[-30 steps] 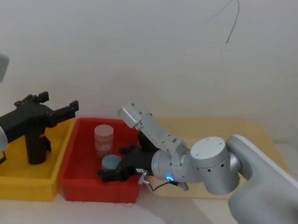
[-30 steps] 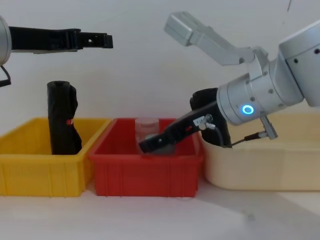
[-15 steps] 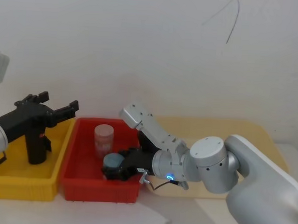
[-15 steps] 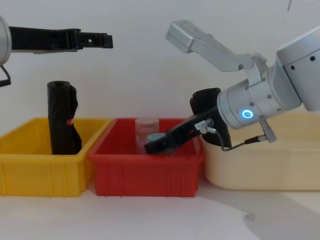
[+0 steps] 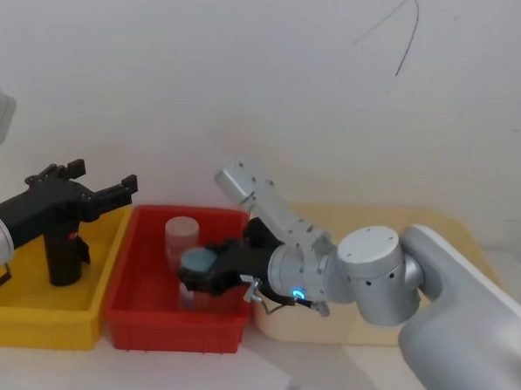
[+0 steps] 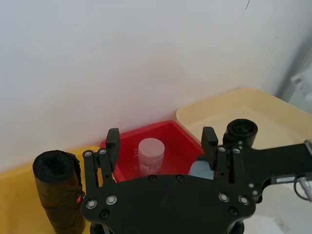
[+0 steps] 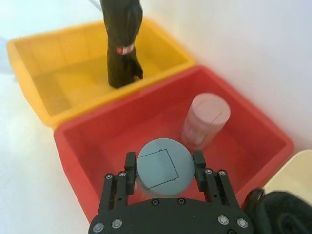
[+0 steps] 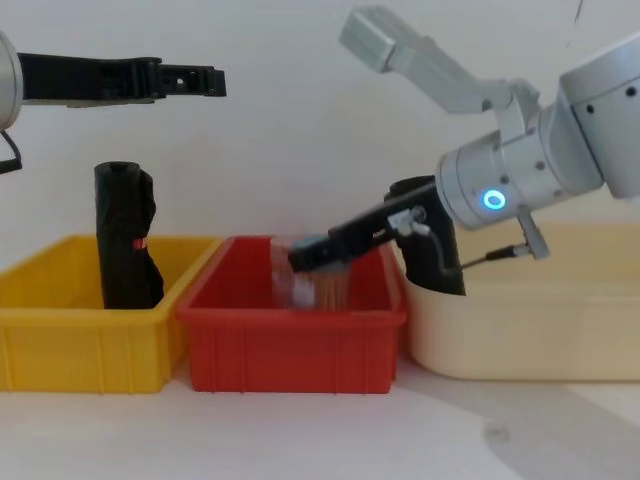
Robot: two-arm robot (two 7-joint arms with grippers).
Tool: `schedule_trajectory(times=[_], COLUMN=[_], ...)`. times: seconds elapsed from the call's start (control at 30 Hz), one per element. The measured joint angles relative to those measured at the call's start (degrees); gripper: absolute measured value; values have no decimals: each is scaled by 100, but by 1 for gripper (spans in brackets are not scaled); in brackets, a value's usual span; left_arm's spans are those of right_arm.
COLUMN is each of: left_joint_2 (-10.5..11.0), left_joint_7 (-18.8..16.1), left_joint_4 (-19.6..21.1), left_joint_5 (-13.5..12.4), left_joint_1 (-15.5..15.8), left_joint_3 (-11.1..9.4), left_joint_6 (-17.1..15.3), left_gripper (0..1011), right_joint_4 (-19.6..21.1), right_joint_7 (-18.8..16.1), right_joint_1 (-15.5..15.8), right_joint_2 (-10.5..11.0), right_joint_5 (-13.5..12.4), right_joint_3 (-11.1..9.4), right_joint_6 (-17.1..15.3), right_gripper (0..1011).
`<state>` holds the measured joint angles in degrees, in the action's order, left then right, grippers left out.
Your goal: Pick up the garbage bag with the one hand and transfer it to the other hand.
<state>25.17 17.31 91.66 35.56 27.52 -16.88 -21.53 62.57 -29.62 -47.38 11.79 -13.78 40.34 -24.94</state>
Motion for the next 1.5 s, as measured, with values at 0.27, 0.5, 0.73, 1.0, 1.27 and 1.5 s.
schedule_trajectory(times=[0.27,0.5,0.73,1.0,1.27,1.5], left_joint_2=[0,0,0,0,0,0], left_joint_7=[0,0,0,0,0,0], left_joint_4=[0,0,0,0,0,0], left_joint_5=[0,0,0,0,0,0], left_joint_1=[0,0,0,0,0,0], left_joint_3=[0,0,0,0,0,0], left_joint_6=[0,0,0,0,0,0], left_gripper=[1001,1001,1001,1001,1001,1001], right_joint_4=[526,1015,1415,1556,1461,1297], right_joint_7=[45,130,280,460,625,754], right_joint_1=[51,74,125,223,366,510], right_joint_2=[75,189,376,577,753,859], right_joint_5=[-185,-414,-616,-726,-706,-596], right_joint_3=[-319,-695,-1130,-1433,-1545,-1563], right_joint_6=[-4,-10,-30,-61,-49,-14], right_gripper=[683,683,683,683,683,683])
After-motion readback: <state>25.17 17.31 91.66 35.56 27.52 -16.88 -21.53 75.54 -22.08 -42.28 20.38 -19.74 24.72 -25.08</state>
